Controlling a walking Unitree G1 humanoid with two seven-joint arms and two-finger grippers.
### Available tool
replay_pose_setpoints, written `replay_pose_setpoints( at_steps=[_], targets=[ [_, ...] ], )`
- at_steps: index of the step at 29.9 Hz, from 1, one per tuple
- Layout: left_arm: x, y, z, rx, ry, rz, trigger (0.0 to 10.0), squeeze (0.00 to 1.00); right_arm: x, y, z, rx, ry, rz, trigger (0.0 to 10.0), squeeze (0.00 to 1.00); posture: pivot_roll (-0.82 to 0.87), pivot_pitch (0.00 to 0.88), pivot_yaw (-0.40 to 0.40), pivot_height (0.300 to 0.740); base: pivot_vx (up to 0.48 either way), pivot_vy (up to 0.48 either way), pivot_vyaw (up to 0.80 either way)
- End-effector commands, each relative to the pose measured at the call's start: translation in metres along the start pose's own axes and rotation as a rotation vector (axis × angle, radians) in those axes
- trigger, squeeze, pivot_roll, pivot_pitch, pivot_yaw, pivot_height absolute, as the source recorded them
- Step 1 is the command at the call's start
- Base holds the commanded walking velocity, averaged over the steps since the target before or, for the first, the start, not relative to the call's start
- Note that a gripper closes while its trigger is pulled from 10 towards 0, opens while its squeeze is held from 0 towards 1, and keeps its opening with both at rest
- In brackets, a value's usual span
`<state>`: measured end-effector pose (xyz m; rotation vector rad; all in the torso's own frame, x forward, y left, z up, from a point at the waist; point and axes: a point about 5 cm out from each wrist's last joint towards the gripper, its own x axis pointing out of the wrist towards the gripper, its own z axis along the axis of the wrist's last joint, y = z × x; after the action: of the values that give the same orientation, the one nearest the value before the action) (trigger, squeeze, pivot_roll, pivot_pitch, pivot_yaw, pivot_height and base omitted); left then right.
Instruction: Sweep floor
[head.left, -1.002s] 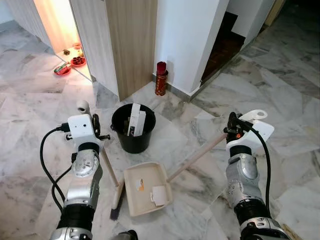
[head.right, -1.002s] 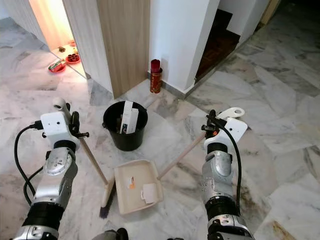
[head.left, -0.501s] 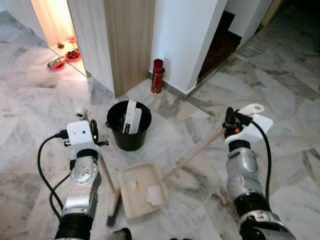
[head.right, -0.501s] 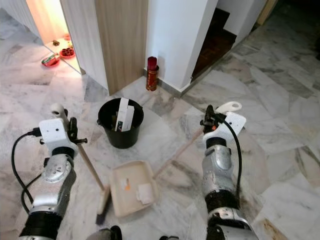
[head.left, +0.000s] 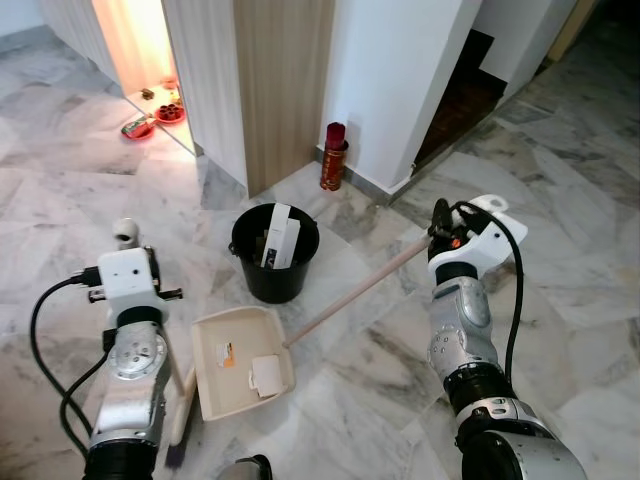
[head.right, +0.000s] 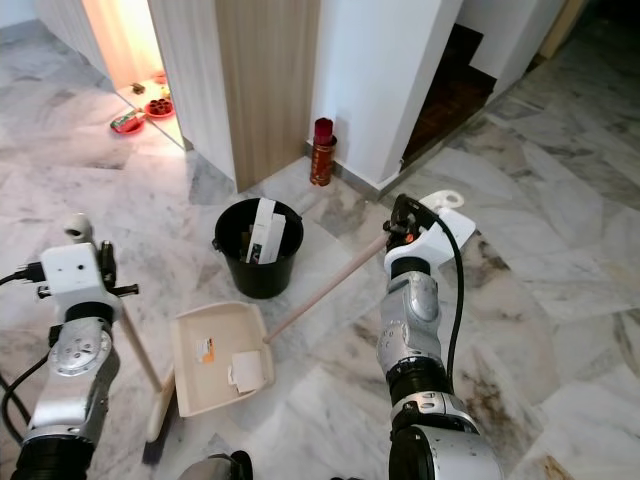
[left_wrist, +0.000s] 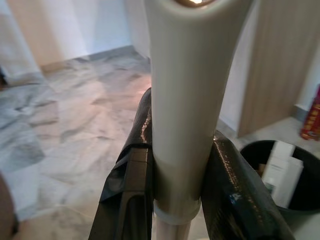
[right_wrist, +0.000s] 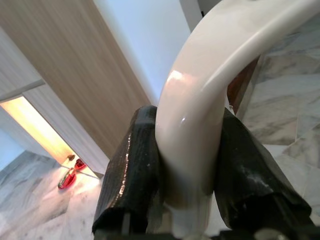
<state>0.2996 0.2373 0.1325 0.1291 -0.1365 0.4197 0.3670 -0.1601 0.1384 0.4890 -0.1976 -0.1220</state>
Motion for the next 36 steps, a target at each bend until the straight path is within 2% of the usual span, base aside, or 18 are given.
replay_pose_setpoints(
  at_steps=[1, 8, 10, 13, 17, 22, 28, 30, 36],
  targets=[
    [0.001, 0.006, 0.004, 0.025, -0.02, 0.033, 10.0, 0.0, 0.012, 0.014, 0.03, 0.033, -0.142, 0.012, 10.0, 0.0, 0.22, 0.092, -0.071, 0.74, 0.0, 0.0, 0.0],
    [-0.008, 0.011, -0.002, 0.023, -0.005, 0.061, 10.0, 0.0, 0.018, 0.027, 0.046, 0.009, -0.215, 0.019, 10.0, 0.0, 0.22, 0.101, -0.081, 0.74, 0.0, 0.0, 0.0],
    [-0.012, 0.008, -0.005, 0.016, 0.003, 0.051, 10.0, 0.0, 0.019, 0.039, 0.057, -0.011, -0.276, 0.063, 10.0, 0.0, 0.21, 0.087, -0.086, 0.74, 0.0, 0.0, 0.0],
    [-0.01, 0.0, -0.003, -0.002, -0.001, 0.036, 10.0, 0.0, 0.021, 0.053, 0.072, 0.011, -0.335, 0.117, 10.0, 0.0, 0.21, 0.079, -0.091, 0.74, 0.0, 0.0, 0.0],
    [-0.005, -0.01, 0.005, -0.024, -0.033, 0.017, 10.0, 0.0, 0.026, 0.06, 0.09, 0.058, -0.391, 0.108, 10.0, 0.0, 0.2, 0.084, -0.099, 0.74, 0.0, 0.0, 0.0],
    [-0.006, -0.015, 0.006, -0.036, -0.027, -0.005, 10.0, 0.0, 0.027, 0.065, 0.093, 0.085, -0.384, 0.117, 10.0, 0.0, 0.2, 0.086, -0.102, 0.74, 0.0, 0.0, 0.0],
    [-0.006, -0.016, 0.006, -0.04, -0.028, -0.005, 10.0, 0.0, 0.025, 0.063, 0.095, 0.094, -0.398, 0.091, 10.0, 0.0, 0.2, 0.089, -0.099, 0.74, 0.0, 0.0, 0.0],
    [-0.005, -0.018, 0.008, -0.047, -0.035, -0.017, 10.0, 0.0, 0.026, 0.063, 0.105, 0.09, -0.44, 0.072, 10.0, 0.0, 0.2, 0.087, -0.098, 0.74, 0.0, 0.0, 0.0],
    [-0.006, -0.026, 0.015, -0.058, -0.078, -0.058, 10.0, 0.0, 0.025, 0.063, 0.115, 0.067, -0.487, 0.055, 10.0, 0.0, 0.2, 0.091, -0.102, 0.74, 0.0, 0.0, 0.0]
  ],
)
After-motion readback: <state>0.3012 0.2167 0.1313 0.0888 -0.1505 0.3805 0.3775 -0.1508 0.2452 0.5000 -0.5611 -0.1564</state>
